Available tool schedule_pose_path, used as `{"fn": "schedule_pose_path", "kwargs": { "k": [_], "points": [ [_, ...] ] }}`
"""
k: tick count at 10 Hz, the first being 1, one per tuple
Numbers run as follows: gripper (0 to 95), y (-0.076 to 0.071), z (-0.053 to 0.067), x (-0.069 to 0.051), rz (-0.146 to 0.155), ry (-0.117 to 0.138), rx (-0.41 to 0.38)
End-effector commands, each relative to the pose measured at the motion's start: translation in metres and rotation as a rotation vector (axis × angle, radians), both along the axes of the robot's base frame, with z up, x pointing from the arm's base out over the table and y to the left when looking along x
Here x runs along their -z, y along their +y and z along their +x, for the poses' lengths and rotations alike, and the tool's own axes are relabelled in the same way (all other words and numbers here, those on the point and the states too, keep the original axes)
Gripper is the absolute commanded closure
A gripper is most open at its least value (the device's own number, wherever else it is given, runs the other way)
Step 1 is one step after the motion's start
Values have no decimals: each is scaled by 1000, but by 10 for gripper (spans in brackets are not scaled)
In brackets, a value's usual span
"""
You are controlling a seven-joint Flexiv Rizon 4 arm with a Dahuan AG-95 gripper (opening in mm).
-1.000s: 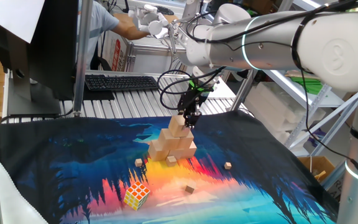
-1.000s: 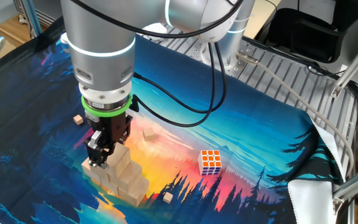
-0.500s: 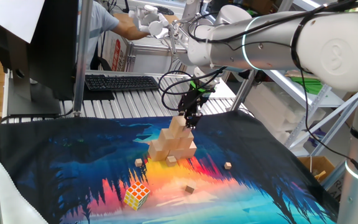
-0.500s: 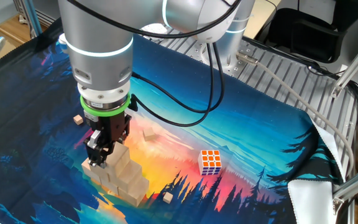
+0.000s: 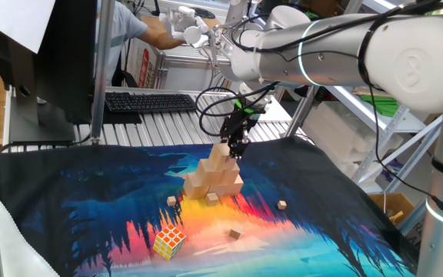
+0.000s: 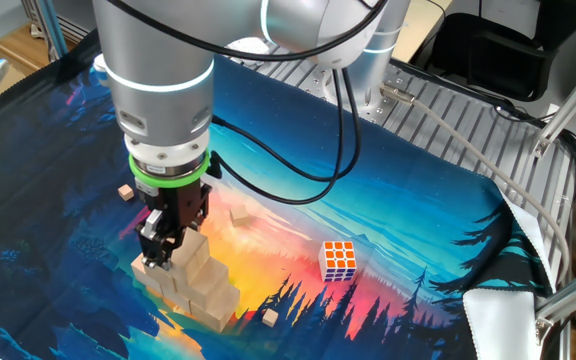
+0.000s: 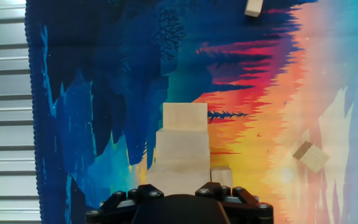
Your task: Stack the blocks into a pyramid shape
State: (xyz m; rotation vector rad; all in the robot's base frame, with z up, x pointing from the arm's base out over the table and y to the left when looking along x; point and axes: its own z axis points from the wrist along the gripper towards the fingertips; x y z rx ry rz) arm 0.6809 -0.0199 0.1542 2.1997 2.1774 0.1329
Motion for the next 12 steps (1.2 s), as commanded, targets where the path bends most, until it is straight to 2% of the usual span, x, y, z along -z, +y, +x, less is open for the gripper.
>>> {"fn": "schedule_pose_path", "kwargs": {
  "k": [1, 2, 3, 4, 5, 7, 10, 11, 12],
  "points": [
    [380, 0, -1, 1, 1, 0, 9],
    [380, 0, -1, 1, 0, 1, 10],
    [190, 0, -1, 1, -4, 12, 7],
    [190, 0, -1, 0, -2, 32, -4],
    [0, -1, -3, -4, 6, 45, -27],
    [0, -1, -7, -15, 32, 46, -45],
    [0, 2, -10, -23, 26, 50, -54],
    [0, 2, -12, -28, 38, 57, -73],
    [0, 1, -16, -36, 77, 81, -109]
  ]
}}
